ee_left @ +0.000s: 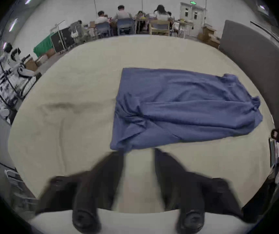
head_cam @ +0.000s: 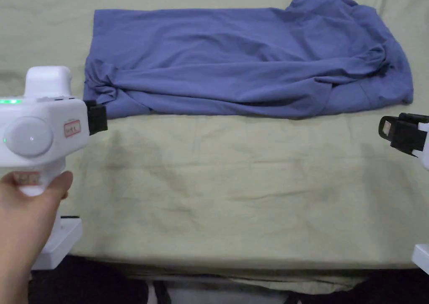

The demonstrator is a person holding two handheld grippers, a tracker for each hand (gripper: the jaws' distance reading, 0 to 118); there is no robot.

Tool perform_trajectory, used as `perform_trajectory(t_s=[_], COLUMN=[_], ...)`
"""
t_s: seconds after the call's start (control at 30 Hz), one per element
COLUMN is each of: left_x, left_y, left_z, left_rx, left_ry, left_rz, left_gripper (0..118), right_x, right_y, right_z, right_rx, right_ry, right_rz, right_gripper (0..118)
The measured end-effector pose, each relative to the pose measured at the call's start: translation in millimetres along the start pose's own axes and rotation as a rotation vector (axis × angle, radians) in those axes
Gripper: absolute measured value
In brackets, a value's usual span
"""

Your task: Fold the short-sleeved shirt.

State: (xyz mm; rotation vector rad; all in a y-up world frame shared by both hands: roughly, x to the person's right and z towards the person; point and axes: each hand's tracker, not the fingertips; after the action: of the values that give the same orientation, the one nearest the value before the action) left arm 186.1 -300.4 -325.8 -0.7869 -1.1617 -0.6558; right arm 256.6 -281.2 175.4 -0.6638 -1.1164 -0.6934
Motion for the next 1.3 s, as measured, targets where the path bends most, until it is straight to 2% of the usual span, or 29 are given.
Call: perform_trajectory(t_s=[0.1, 0.17, 0.23, 0.3, 0.33, 0.37, 0.4, 0.43, 0.47, 0.5, 0.57, 0.6, 0.63, 0.67, 0.73, 0.87, 0.9, 0.97, 1.0, 1.03, 1.07, 1.1, 1.13, 1.17, 1.2, 1.3], left_x=[-11, -11, -11, -13, -13, -16, -20, -24, -22, -21, -24, -22, -24, -25, -24, -24, -24, -25, -23, -23, -24, -26, -26, -28, -30, -39], left_y=[23, 31, 31, 22, 23, 26, 27, 30, 36, 38, 44, 48, 51, 54, 57, 56, 55, 53, 52, 52, 51, 52, 53, 54, 55, 61], left_z=[-42, -67, -92, -100, -85, -76, -69, -68, -63, -58, -49, -47, -46, -46, -49, -58, -61, -67, -67, -67, -65, -64, -61, -57, -52, -32], left_rx=[-0.065, -0.084, -0.126, -0.145, -0.099, -0.091, -0.051, -0.089, -0.129, -0.085, -0.050, -0.030, -0.022, -0.027, -0.034, -0.068, -0.075, -0.095, -0.104, -0.107, -0.102, -0.101, -0.099, -0.091, -0.079, -0.057], left_ry=[-0.076, -0.074, -0.085, -0.128, -0.137, -0.170, -0.169, -0.189, -0.190, -0.157, -0.168, -0.173, -0.182, -0.182, -0.178, -0.177, -0.179, -0.179, -0.181, -0.183, -0.187, -0.192, -0.202, -0.206, -0.216, -0.236], left_rz=[0.034, 0.025, -0.024, -0.028, -0.022, -0.009, 0.026, 0.035, -0.003, -0.038, -0.033, -0.017, -0.012, -0.015, -0.025, -0.025, -0.019, -0.013, -0.009, -0.006, -0.001, 0.009, 0.023, 0.029, 0.030, 0.040], left_gripper=[86, 86, 71, 68, 47, 4, 2, 2, 2, 2, 2, 2, 2, 2, 2, 2, 2, 2, 2, 2, 2, 2, 2, 2, 2, 2], right_x=[-2, -1, 0, 2, 2, 1, 1, 3, 3, 3, 6, 8, 12, 18, 35, 74, 78, 79, 72, 65, 60, 57, 55, 50, 48, 51], right_y=[5, 7, 8, 8, 8, 8, 9, 9, 12, 15, 25, 32, 38, 45, 56, 73, 73, 72, 71, 71, 72, 71, 71, 70, 71, 70], right_z=[-1, -6, -12, -17, -19, -20, -21, -24, -26, -28, -31, -33, -36, -45, -64, -114, -122, -133, -129, -124, -115, -107, -103, -100, -98, -75], right_rx=[0.008, 0.002, -0.007, -0.019, -0.026, -0.032, -0.036, -0.041, -0.048, -0.051, -0.059, -0.059, -0.052, -0.059, -0.043, -0.170, -0.179, -0.211, -0.208, -0.185, -0.167, -0.147, -0.127, -0.138, -0.141, -0.106], right_ry=[0.000, -0.005, -0.006, -0.008, -0.014, -0.021, -0.022, -0.021, -0.022, -0.021, -0.011, -0.017, -0.041, -0.082, -0.147, -0.161, -0.144, -0.090, -0.179, -0.159, -0.153, -0.143, -0.055, -0.113, -0.112, -0.078], right_rz=[0.003, 0.004, -0.003, -0.009, -0.007, -0.004, -0.002, -0.001, 0.005, 0.011, 0.013, 0.008, 0.007, 0.023, 0.027, -0.104, -0.117, -0.111, -0.020, 0.038, 0.068, 0.092, 0.055, 0.048, 0.086, 0.067], right_gripper=[2, 2, 2, 2, 2, 2, 2, 2, 2, 2, 5, 49, 98, 118, 118, 115, 96, 87, 63, 25, 5, 5, 5, 5, 5, 5])
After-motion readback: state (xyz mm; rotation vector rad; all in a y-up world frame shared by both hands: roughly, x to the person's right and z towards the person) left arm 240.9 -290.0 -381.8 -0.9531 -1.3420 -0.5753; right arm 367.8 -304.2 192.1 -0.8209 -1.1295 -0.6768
